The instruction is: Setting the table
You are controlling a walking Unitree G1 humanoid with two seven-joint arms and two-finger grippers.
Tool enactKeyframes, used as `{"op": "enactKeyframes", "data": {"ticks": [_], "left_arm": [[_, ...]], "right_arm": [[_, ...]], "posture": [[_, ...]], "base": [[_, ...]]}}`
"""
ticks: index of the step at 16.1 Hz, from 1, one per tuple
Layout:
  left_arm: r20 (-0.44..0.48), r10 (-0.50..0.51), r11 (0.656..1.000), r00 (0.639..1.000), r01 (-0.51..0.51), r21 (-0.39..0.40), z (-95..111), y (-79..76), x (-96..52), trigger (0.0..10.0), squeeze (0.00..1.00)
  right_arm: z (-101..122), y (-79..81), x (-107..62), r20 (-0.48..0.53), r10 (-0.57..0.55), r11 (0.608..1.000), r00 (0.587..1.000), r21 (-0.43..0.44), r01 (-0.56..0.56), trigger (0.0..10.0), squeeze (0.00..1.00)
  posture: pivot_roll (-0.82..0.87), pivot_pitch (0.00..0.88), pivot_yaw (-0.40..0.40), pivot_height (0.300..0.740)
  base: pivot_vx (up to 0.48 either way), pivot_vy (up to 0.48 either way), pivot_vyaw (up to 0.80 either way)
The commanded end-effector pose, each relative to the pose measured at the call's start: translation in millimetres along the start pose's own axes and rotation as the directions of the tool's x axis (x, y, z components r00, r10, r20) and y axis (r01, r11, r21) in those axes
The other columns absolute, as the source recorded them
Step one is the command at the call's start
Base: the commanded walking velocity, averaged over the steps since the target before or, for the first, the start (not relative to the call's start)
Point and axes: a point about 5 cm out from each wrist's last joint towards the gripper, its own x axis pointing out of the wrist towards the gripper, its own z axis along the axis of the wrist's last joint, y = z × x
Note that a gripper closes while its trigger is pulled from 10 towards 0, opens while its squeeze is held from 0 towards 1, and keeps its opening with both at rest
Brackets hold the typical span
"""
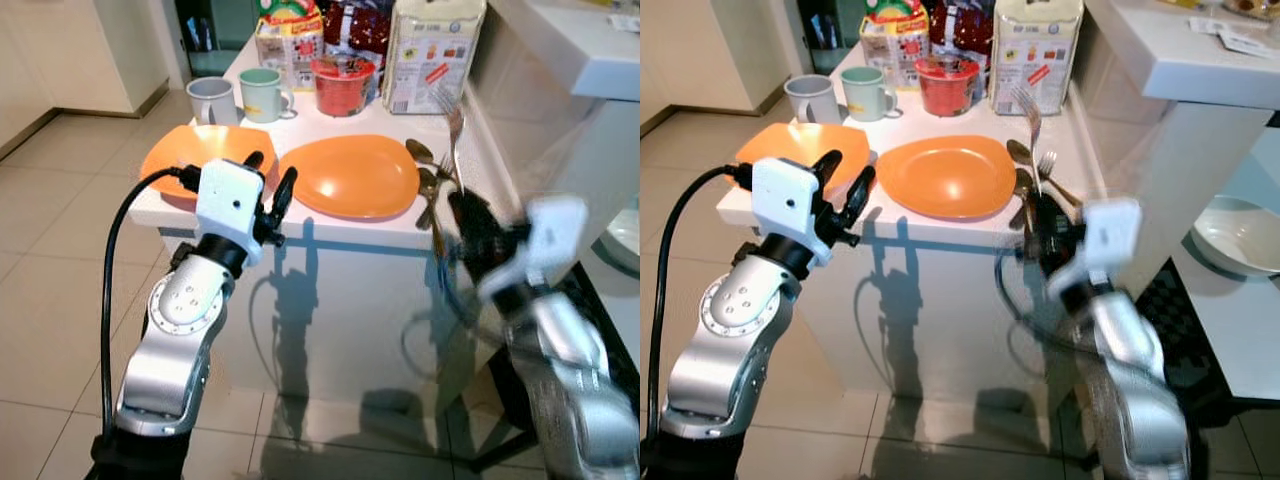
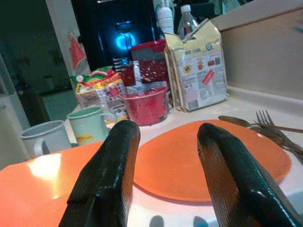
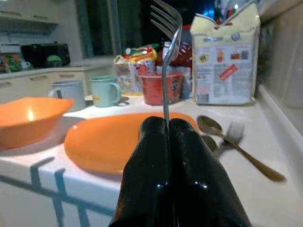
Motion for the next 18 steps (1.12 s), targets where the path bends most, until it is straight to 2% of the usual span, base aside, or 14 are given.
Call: {"op": "enactKeyframes", "data": {"ticks": [1,3,5,7,10,12,13,15,18], "left_arm": [[0.011,-0.011,1.0,1.0,0.01,0.006,-0.3,-3.3,-0.8,10.0,0.0],[-0.008,-0.011,1.0,1.0,0.011,0.017,-4.2,-5.2,-3.7,10.0,0.0],[-0.013,-0.004,1.0,1.0,0.004,0.025,-4.9,-5.0,-5.5,10.0,0.0],[0.005,0.025,0.999,1.0,-0.026,0.03,-2.7,0.2,-1.0,10.0,0.0],[0.011,0.013,0.999,1.0,-0.014,0.029,-2.6,-5.0,1.5,10.0,0.0],[-0.003,0.009,0.999,1.0,-0.009,0.037,-5.8,-7.4,0.3,10.0,0.0],[-0.019,0.022,0.999,1.0,-0.022,0.029,-10.0,-5.3,1.5,10.0,0.0],[-0.025,0.026,0.999,0.999,-0.026,0.028,-12.4,-4.9,2.9,10.0,0.0],[-0.028,0.015,0.999,0.999,-0.014,0.032,-14.9,-10.4,4.4,10.0,0.0]], "right_arm": [[0.7,-2.5,-13.0,0.046,0.038,0.999,0.998,-0.021,-0.037,10.0,0.0],[-4.2,-2.1,-22.1,0.041,0.059,0.998,0.997,-0.041,-0.057,10.0,0.0],[-8.1,-1.0,-25.8,0.048,0.061,0.998,0.997,-0.025,-0.06,10.0,0.0],[-9.6,2.9,-22.8,0.061,0.049,0.999,0.997,-0.028,-0.047,10.0,0.0],[-10.4,0.9,-24.0,0.066,0.024,0.999,0.998,-0.041,-0.021,10.0,0.0],[-16.0,-2.8,-24.2,0.038,-0.023,1.0,0.999,0.0,0.023,10.0,0.0],[-20.7,-4.2,-21.1,-0.015,-0.057,0.998,0.998,0.001,0.057,10.0,0.0],[-21.5,-5.8,-19.4,-0.031,-0.084,0.996,0.996,0.006,0.084,10.0,0.0],[-24.8,-17.4,-13.5,-0.12,-0.192,0.981,0.974,-0.014,0.192,10.0,0.0]], "posture": [[-0.04,0.0,0.008,0.74],[-0.03,0.0,0.003,0.74],[-0.01,0.0,-0.004,0.74],[-0.02,0.0,0.004,0.74],[-0.02,0.0,0.006,0.74],[-0.02,0.0,0.012,0.74],[-0.03,0.0,0.021,0.74],[-0.04,0.0,0.022,0.74],[-0.05,0.0,0.029,0.74]], "base": [[0.0,-0.311,0.0],[-0.246,-0.339,0.0],[-0.247,-0.343,0.0],[-0.244,-0.345,0.0],[-0.241,-0.347,0.0],[-0.12,-0.345,0.0],[0.0,-0.345,0.0],[0.0,-0.345,0.0],[0.0,-0.344,0.0]]}}
